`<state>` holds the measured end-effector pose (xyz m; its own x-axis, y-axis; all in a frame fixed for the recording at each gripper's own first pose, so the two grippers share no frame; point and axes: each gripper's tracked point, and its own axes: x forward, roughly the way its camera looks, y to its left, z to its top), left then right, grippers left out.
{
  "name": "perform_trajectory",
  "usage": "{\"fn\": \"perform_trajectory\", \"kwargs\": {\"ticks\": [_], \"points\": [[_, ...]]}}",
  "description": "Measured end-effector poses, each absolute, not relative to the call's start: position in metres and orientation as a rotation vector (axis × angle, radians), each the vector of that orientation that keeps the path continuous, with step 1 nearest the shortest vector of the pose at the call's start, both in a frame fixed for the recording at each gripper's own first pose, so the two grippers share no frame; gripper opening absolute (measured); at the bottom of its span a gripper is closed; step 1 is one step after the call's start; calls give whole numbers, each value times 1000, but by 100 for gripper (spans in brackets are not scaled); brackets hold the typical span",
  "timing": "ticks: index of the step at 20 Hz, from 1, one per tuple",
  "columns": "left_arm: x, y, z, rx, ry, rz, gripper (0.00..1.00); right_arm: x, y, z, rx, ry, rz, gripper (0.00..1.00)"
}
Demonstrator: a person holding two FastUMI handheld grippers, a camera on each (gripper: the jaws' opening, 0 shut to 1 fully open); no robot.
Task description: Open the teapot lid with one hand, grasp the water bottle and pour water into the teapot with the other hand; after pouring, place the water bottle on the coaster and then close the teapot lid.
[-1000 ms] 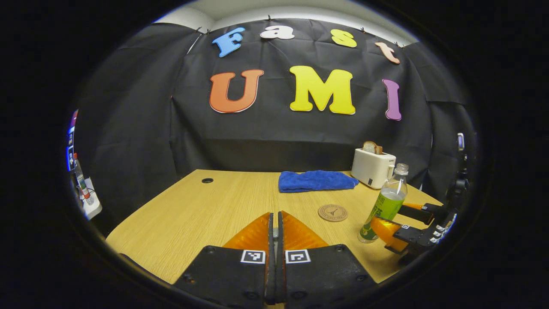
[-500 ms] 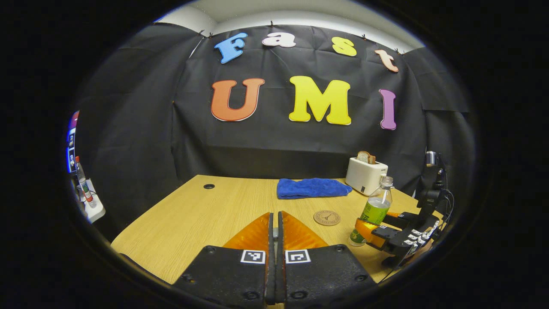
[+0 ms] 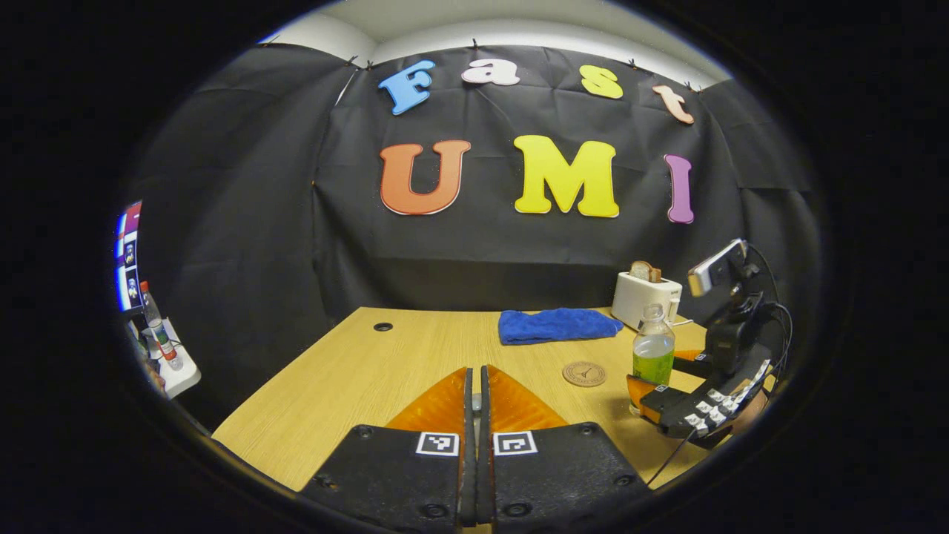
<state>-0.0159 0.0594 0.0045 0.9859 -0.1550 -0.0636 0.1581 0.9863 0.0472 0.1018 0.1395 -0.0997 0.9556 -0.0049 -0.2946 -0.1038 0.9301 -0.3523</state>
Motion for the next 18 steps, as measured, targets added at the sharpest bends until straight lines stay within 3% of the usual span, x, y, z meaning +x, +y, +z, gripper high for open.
{"fn": "perform_trajectory", "kwargs": {"ticks": [7, 18], "points": [[-19, 95, 3, 48, 69, -99, 3, 103, 169, -105, -672, 320, 76, 73], [-25, 121, 12, -14, 43, -86, 3, 104, 219, -111, -1208, 193, 147, 73]]}}
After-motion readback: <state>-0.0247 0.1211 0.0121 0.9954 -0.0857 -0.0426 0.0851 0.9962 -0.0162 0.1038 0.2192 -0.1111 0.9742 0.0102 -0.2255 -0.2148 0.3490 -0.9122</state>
